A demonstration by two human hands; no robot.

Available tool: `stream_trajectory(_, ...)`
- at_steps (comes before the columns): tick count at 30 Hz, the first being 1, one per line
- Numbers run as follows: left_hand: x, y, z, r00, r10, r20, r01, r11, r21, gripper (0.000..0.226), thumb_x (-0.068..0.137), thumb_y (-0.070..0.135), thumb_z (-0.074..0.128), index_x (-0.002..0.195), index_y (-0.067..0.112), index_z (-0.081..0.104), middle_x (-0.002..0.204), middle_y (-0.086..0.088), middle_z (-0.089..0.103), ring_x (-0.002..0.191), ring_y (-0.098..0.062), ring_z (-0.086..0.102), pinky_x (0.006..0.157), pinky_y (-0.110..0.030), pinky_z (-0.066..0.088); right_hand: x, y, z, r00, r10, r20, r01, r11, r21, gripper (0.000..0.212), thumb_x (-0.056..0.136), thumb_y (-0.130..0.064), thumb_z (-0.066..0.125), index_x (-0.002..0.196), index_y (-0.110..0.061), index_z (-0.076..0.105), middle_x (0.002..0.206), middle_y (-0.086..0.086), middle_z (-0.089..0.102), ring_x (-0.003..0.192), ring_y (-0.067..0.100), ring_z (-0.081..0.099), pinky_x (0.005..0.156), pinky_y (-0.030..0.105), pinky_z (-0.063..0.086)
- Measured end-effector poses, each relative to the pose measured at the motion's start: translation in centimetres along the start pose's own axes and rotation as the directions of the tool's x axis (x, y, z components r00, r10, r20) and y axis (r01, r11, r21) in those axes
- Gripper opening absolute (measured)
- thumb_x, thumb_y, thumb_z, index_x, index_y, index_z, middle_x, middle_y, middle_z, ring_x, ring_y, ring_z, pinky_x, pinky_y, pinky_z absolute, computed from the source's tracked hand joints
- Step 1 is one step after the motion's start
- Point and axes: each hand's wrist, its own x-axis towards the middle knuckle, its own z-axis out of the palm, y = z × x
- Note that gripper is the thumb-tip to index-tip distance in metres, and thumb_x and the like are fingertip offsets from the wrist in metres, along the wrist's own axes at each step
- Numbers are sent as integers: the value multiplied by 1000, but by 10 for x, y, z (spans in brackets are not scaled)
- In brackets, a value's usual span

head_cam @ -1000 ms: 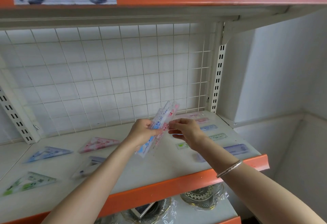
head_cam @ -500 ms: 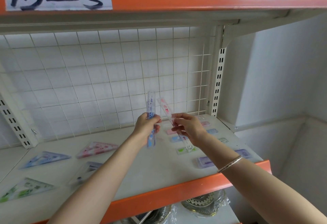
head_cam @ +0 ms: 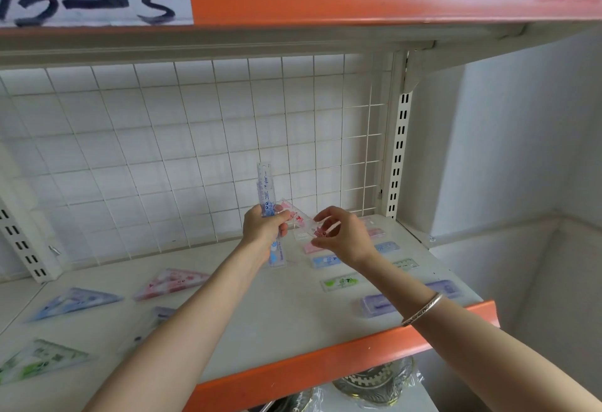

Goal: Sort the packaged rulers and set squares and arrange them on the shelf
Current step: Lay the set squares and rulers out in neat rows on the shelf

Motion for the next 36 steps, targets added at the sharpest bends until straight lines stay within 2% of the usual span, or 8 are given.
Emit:
stream_trajectory(2,2,0,0,1000,-4,2,4,1000,9,12,86,0,65,90,6,56,73,-9,58,49,-15,44,39,-16,40,4,-1,-2,998,-61,-26,59,996,-70,27,73,-4,77,96,-12,64,81,1,63,64,9,55,55,10,47)
stream_trajectory(5,5,0,0,999,29,-13,-28,998,51,9,88,6,62,83,10,55,76,-5,60,51,-15,45,46,-20,41,17,-1,-9,989,-135,-58,123,977,-177,26,76,-3,74,101,-9,68,90,6,68,75,11,59,69,9,49)
stream_trajectory(8,11,-1,-4,997,60,-45,-53,989,138,12,95,18,48,96,7,55,81,-2,59,52,-16,47,51,-23,40,35,3,-21,989,-138,-44,121,954,-274,31,78,0,72,108,-5,68,101,7,69,82,9,58,71,0,41)
stream_trajectory(13,20,-1,-13,994,106,14,-105,939,326,28,100,19,33,98,8,58,82,-2,59,55,-18,50,53,-25,39,64,16,-31,997,-51,54,70,880,-469,33,81,0,69,112,-11,68,114,5,68,103,16,62,95,24,47)
stream_trajectory(18,25,-2,-19,991,109,77,-132,891,435,27,99,18,34,92,10,59,80,-3,61,57,-17,53,55,-26,42,81,34,-30,972,53,229,78,847,-526,30,80,0,70,109,-8,68,118,8,65,107,19,62,93,21,45)
stream_trajectory(24,32,-5,-18,990,63,123,-111,888,446,27,99,17,34,89,10,58,83,-4,61,57,-17,53,54,-25,40,89,49,-29,908,143,393,100,837,-537,32,76,-1,74,108,-6,69,113,8,67,102,20,64,93,26,48)
stream_trajectory(31,30,-5,-10,982,12,189,-97,888,450,26,98,15,33,97,7,58,80,-2,59,57,-17,54,55,-25,42,94,66,-24,886,172,431,99,838,-537,31,74,2,74,101,-13,71,106,3,70,93,15,64,95,33,50)
stream_trajectory(36,26,-3,-8,963,-28,269,-98,891,443,24,100,12,35,97,5,58,83,-3,61,61,-17,58,58,-25,45,92,70,-25,893,169,418,90,842,-531,41,74,-3,76,113,-10,65,111,5,66,97,17,61,90,24,48)
